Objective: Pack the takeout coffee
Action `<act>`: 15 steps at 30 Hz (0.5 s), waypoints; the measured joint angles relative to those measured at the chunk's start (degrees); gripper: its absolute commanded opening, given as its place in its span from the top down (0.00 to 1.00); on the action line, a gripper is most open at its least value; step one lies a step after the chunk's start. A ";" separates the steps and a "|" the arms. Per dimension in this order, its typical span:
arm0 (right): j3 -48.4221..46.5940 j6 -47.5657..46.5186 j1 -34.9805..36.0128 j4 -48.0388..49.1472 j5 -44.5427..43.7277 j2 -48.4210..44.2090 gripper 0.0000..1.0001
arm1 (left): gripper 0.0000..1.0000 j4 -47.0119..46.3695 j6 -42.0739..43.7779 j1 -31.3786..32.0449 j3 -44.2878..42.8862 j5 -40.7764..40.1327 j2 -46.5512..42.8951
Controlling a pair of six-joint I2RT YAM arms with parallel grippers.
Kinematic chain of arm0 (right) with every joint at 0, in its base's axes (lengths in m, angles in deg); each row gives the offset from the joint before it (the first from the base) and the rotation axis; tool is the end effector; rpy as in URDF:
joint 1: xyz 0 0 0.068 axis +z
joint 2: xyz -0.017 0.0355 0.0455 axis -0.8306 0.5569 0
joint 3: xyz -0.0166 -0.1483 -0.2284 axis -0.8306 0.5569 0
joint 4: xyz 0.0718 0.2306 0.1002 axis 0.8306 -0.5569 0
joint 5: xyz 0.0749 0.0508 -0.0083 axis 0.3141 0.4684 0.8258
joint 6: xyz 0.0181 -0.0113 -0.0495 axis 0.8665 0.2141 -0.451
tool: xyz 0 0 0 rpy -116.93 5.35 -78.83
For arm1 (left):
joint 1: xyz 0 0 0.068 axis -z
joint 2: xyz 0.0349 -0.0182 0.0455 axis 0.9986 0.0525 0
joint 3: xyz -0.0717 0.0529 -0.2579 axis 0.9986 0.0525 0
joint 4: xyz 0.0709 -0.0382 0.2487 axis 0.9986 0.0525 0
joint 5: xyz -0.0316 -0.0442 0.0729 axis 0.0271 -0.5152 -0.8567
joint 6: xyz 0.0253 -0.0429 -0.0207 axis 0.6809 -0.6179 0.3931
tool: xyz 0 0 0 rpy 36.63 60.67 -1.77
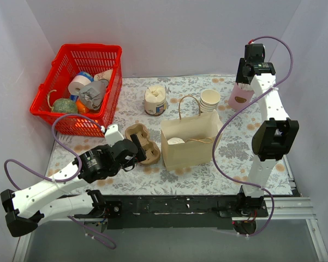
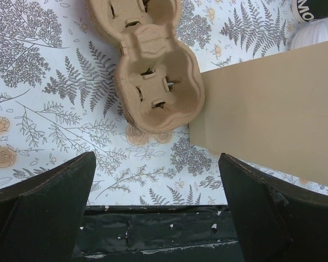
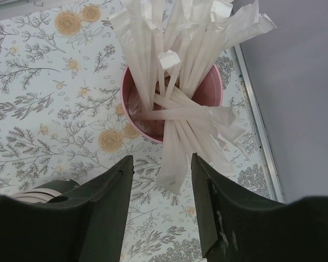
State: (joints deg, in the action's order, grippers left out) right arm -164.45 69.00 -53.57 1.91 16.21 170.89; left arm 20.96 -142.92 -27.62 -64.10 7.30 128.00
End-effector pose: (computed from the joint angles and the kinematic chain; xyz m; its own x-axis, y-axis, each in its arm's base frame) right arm 0.4395 0.0073 0.3663 -0.5922 0.0921 -0.8005 0.3103 0.9429 -0.1211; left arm 0.0955 -0.1233 0.3049 -0.4495 -0.8431 -0.2951 -0.5266 0.5169 -0.6749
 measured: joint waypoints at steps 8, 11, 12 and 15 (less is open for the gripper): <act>0.57 0.13 0.00 -0.02 -0.39 0.00 0.54 | 0.02 0.00 0.22 0.00 0.00 -0.15 0.00; 0.70 0.24 0.00 -0.26 -0.44 0.02 0.54 | 0.02 0.00 0.22 0.00 0.00 -0.15 0.00; 0.70 0.24 0.00 -0.24 -0.44 0.02 0.56 | 0.02 0.00 0.22 0.00 0.00 -0.15 0.00; 0.70 0.26 0.00 -0.26 -0.42 0.02 0.62 | 0.02 -0.02 0.26 0.00 0.00 -0.15 0.00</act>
State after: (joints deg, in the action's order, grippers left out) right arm -163.75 69.26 -53.57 1.65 15.80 170.91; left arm 20.93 -142.66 -27.62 -64.10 7.14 128.00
